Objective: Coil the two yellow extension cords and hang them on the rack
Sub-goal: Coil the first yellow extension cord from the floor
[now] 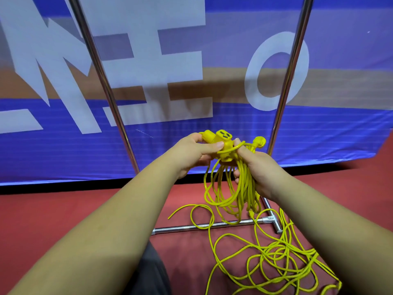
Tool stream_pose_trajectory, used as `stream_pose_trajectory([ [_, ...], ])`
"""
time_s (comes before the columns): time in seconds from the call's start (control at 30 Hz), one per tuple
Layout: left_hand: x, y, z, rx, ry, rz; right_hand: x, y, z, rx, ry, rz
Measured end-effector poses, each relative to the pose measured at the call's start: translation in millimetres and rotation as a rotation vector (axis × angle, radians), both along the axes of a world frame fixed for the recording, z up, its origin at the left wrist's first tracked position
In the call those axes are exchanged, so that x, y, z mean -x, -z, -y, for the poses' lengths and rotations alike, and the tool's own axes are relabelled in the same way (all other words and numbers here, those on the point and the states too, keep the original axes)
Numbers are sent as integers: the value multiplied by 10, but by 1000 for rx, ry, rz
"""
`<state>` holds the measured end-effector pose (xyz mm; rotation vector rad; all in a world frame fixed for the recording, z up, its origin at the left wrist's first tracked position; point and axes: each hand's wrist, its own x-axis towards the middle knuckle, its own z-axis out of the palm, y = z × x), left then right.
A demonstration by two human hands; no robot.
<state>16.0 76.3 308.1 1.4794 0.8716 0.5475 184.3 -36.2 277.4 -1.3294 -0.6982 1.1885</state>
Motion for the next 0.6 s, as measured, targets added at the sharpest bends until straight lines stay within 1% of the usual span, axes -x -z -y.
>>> stream_pose_trajectory([
  [0.07, -31, 11, -12, -78, -40, -24, 11, -7, 2, 8, -7, -49],
  [0.17, -62, 67, -63, -86, -104, 27, -1, 10, -7, 38, -9, -157],
  [0.2, -70, 90, -89, -81, -104, 61, -3, 0, -5, 35, -5, -196],
  [0.3, -96, 116, -145, -76, -19, 127, -71, -13, -21, 13, 5, -312],
  [0.47, -131, 162, -85, -40, 86, 120, -191, 137, -97, 14, 44, -226],
  [0.53, -157, 188, -55, 26, 35, 170, -182, 159, -114, -6, 74, -286],
  [0.6, -206, 133, -2, 106, -68, 222, -176, 143, -118, 11, 119, -331],
])
